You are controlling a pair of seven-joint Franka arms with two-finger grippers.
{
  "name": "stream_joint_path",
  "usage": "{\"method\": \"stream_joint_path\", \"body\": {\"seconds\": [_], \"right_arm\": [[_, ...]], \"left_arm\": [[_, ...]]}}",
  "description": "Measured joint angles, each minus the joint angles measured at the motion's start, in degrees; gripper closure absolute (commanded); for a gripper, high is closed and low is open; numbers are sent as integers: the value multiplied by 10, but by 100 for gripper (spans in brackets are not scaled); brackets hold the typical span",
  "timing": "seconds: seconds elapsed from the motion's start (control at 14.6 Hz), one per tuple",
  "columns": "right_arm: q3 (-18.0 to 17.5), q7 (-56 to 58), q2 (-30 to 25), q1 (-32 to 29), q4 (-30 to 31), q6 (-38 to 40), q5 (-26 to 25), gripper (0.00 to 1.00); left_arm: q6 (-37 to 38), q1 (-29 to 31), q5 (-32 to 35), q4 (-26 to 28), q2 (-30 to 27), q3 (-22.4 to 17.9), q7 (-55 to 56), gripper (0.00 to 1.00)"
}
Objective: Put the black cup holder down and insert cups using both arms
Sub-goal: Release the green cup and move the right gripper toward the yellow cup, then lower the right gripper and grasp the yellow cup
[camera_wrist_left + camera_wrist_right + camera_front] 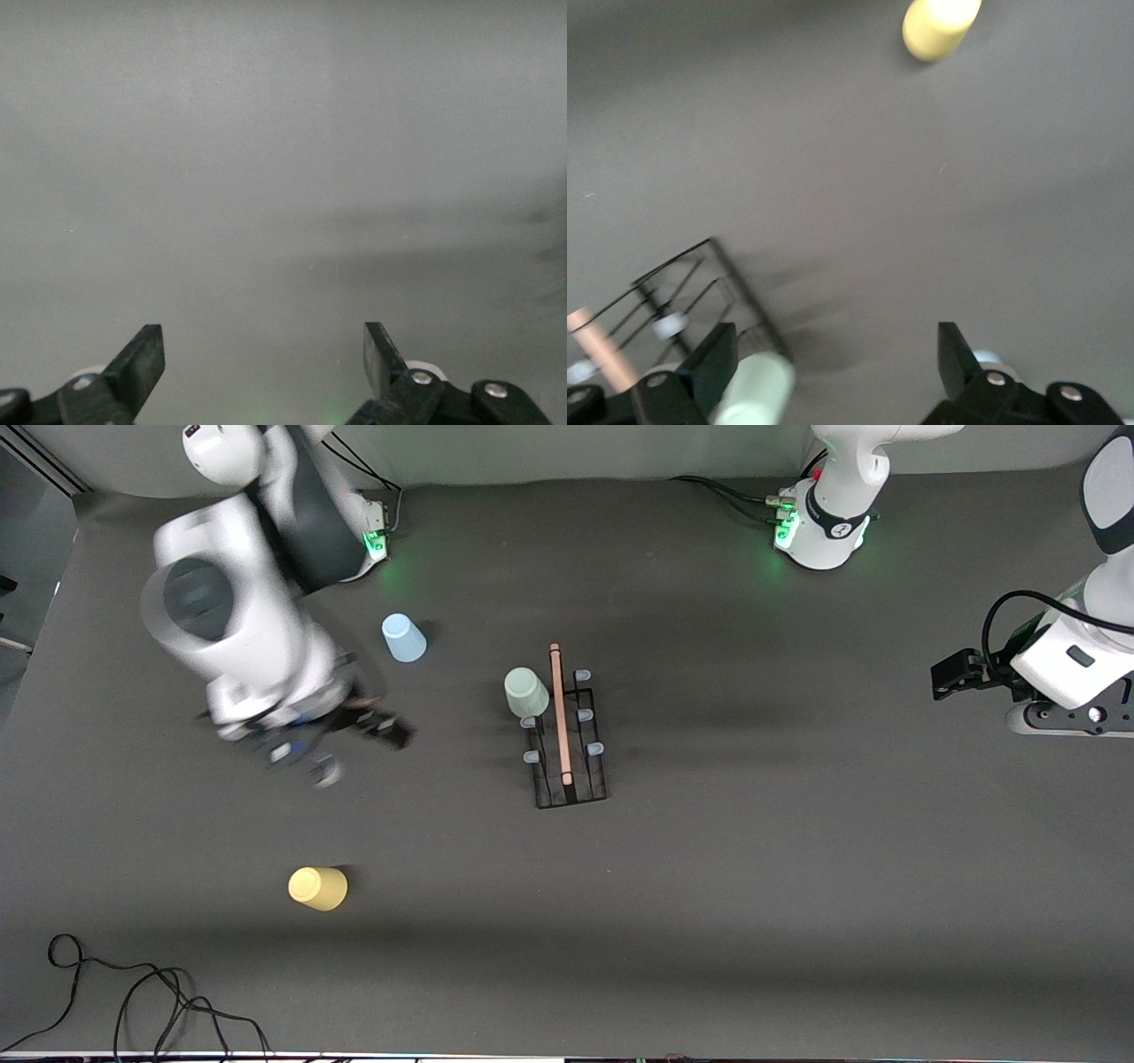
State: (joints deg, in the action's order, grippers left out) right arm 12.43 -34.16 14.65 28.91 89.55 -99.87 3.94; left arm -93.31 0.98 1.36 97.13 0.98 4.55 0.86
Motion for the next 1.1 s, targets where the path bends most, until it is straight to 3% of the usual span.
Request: {"method": "stream_joint_path", "body": {"seconds": [0.21,0.41,0.69,1.1], "right_arm": [[0,206,45,-104,-54,-2,1,0],[-1,319,107,-158,-117,-3,2,0],[-7,336,172,-159,-128,-64,17,0],[-9,336,257,-158,-79,-223,30,0]], "left_arm": [[0,0,0,0,0,0,0,0],[0,0,0,0,0,0,0,0],[0,1,0,0,0,0,0,0],[0,1,0,0,0,0,0,0]]}}
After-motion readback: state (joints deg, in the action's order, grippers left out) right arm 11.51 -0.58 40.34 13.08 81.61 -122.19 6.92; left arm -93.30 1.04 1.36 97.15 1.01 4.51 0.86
